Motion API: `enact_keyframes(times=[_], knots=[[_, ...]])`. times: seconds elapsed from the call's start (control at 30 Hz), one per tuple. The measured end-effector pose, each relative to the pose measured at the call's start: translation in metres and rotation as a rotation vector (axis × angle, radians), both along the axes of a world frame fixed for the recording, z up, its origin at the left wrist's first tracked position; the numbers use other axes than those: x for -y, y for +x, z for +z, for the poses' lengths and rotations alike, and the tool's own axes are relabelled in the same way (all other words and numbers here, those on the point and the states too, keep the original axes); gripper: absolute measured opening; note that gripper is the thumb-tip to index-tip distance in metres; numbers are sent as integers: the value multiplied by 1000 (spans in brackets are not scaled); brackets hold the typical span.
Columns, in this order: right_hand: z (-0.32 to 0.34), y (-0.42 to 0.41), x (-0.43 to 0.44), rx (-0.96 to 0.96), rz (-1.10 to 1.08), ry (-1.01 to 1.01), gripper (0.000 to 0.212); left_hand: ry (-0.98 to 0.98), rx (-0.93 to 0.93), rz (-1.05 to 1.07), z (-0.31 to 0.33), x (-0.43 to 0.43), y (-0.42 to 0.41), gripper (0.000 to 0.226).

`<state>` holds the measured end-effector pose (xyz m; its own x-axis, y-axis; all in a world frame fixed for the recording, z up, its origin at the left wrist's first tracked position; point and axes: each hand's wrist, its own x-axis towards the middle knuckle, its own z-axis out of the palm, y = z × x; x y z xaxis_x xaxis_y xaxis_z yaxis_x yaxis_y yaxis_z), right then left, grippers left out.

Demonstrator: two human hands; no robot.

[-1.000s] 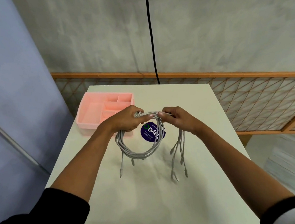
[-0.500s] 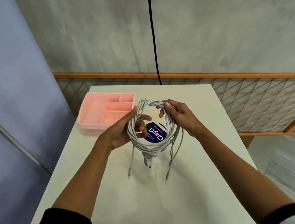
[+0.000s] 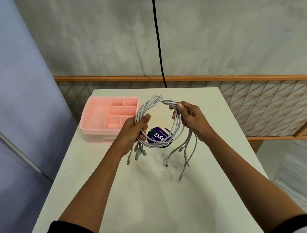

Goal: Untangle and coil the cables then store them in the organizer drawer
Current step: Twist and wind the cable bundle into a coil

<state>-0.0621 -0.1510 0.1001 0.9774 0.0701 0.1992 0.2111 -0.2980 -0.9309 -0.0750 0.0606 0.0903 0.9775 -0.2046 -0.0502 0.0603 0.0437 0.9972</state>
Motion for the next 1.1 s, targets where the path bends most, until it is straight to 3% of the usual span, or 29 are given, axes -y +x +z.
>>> enact_keyframes(times=[0.13, 0.23, 0.37, 0.43, 0.7, 0.83, 0.97, 1.1], knots=[[1, 0, -1, 144, -115, -148, 29, 132, 33, -56, -6, -4, 3, 22], [-5, -5, -12, 258, -242, -250, 26, 4, -64, -92, -2, 0, 1, 34], [-10, -11, -22, 324, -445, -330, 30, -127, -143, -318, 0, -1, -3, 4], [-9, -12, -24, 337, -494, -351, 31, -126, -168, -378, -1, -5, -3, 17], [-16, -9, -28, 296, -552, -328, 31, 251, -211, -559, 16, -13, 4, 19], [-16, -10, -29, 305, -610, -408, 32, 37, -196, -527, 13, -15, 4, 13], [-10, -4, -24, 239, -601, -522, 34, -98, -134, -406, 5, -13, 2, 28], [-16, 1, -11, 271, -480, -589, 34, 68, -26, -197, 12, -9, 3, 17]])
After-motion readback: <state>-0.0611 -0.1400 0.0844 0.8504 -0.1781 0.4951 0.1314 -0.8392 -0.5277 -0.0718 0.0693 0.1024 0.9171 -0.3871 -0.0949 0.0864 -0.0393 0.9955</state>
